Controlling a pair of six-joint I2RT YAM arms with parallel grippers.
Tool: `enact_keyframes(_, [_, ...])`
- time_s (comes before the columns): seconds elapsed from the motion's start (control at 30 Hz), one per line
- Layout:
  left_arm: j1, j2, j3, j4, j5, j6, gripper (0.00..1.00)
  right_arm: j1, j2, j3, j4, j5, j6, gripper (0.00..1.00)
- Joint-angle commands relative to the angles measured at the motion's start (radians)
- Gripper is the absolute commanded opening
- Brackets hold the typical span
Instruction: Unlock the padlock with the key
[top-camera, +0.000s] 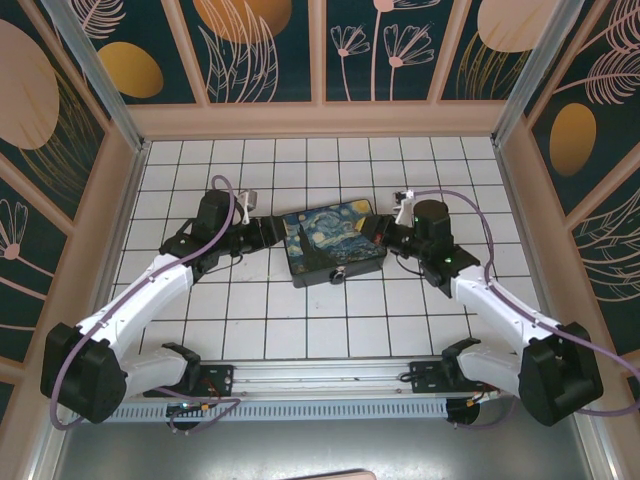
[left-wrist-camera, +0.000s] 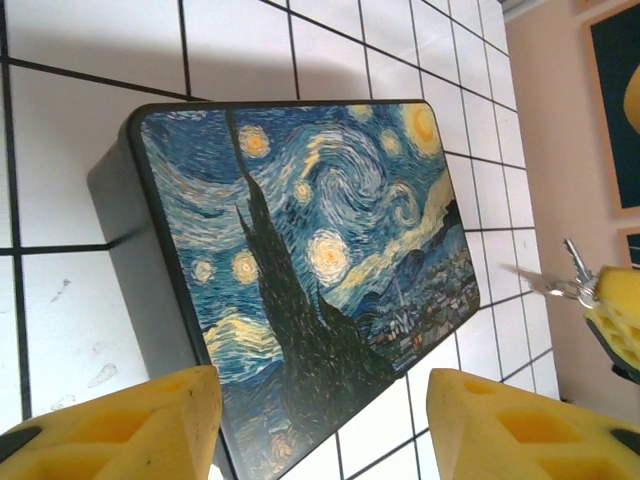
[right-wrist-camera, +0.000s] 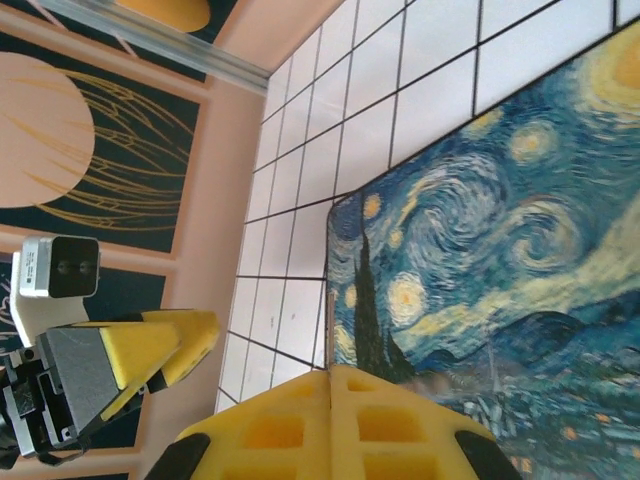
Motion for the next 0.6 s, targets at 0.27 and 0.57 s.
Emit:
enact_keyframes(0.27, [-0.044,0.058,0.101,-0.093,-0.101,0.147,0.55,-0.198,-0.017,-0.058,-0.014,-0.142,-0.123,0.0])
enact_keyframes(0.57, [-0.557,0.135,0.101,-0.205,-0.582,-0.206,0.57,-0.271,-0.098,-0.087,-0.046,-0.153,-0.137,0.0])
